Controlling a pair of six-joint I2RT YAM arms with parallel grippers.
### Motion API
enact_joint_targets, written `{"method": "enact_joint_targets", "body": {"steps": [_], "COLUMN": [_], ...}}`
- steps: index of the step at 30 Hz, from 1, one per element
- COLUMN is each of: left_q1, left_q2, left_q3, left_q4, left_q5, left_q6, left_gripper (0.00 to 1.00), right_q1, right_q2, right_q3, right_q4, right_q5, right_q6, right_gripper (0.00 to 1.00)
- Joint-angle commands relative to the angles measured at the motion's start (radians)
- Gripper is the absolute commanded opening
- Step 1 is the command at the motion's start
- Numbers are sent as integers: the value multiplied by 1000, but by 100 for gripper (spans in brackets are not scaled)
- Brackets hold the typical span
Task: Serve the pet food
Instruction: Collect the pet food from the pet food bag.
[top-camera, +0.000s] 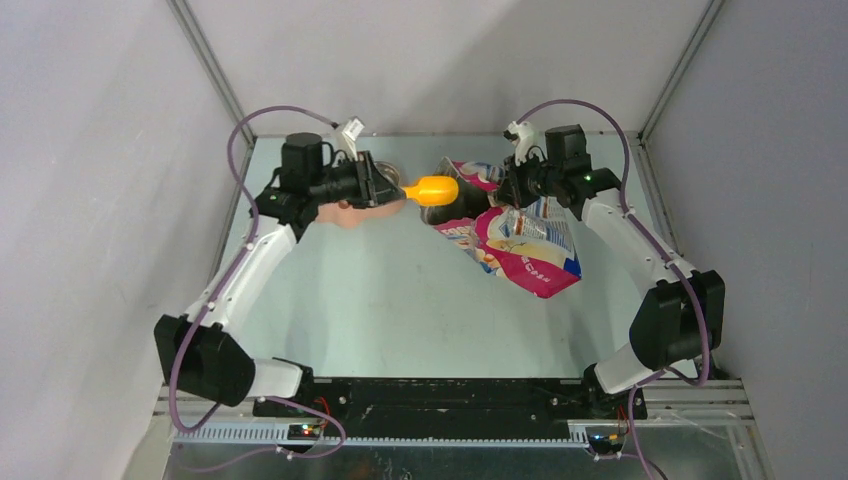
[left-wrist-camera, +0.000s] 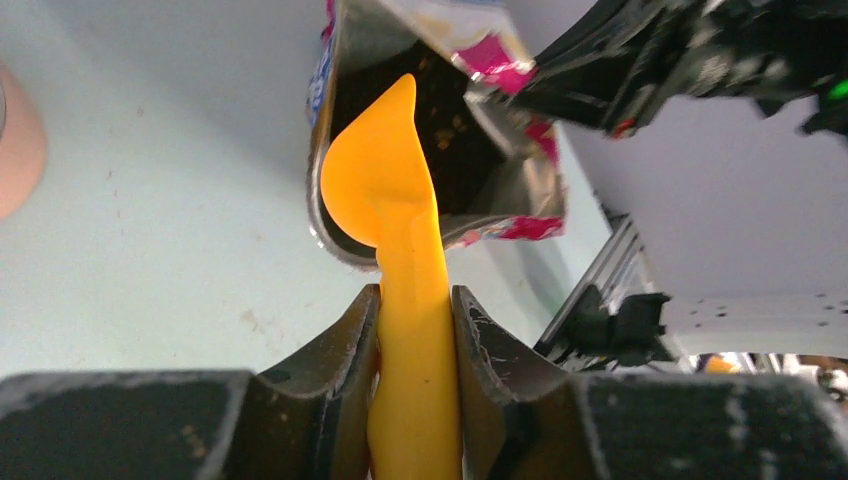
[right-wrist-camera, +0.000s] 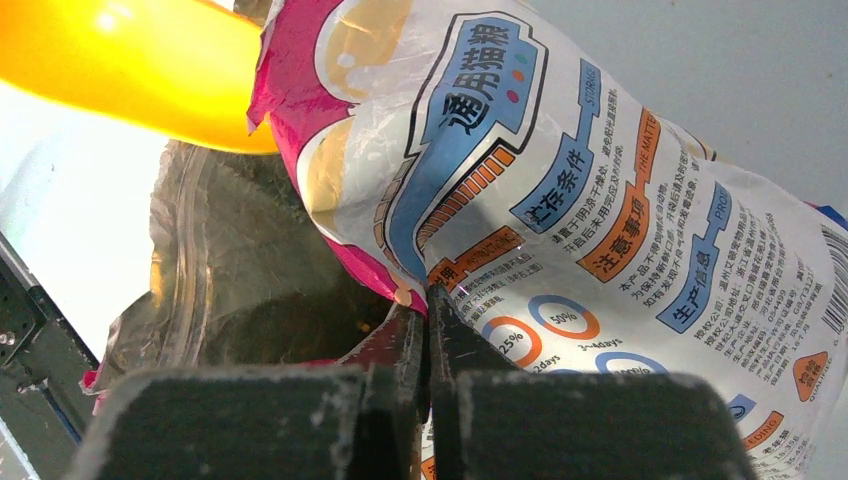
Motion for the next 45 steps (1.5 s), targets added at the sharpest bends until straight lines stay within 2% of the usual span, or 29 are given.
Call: {"method": "enact_joint_targets", "body": {"steps": [1, 9, 19, 31, 45], "left_q1": [-60, -111, -191, -281, -293], "left_q2": [44, 153, 319, 426, 575], "left_q3": [51, 112, 158, 156, 180], "left_q4": [-76, -107, -140, -114, -54], "left_q5": [-126, -280, -314, -252, -86], "left_q6": [120, 215, 245, 212, 125], "left_gripper": [0, 0, 0, 0, 0], "right_q1": [14, 63, 77, 58, 13], "right_q2": [-25, -23, -18, -43, -58], "right_q3": [-13, -13, -12, -13, -18], "right_q4": [-36, -39, -43, -46, -47], "right_q5": [33, 78, 96, 81, 39], "right_q6": [-25, -59, -71, -68, -51], "right_gripper": [0, 0, 0, 0, 0]}}
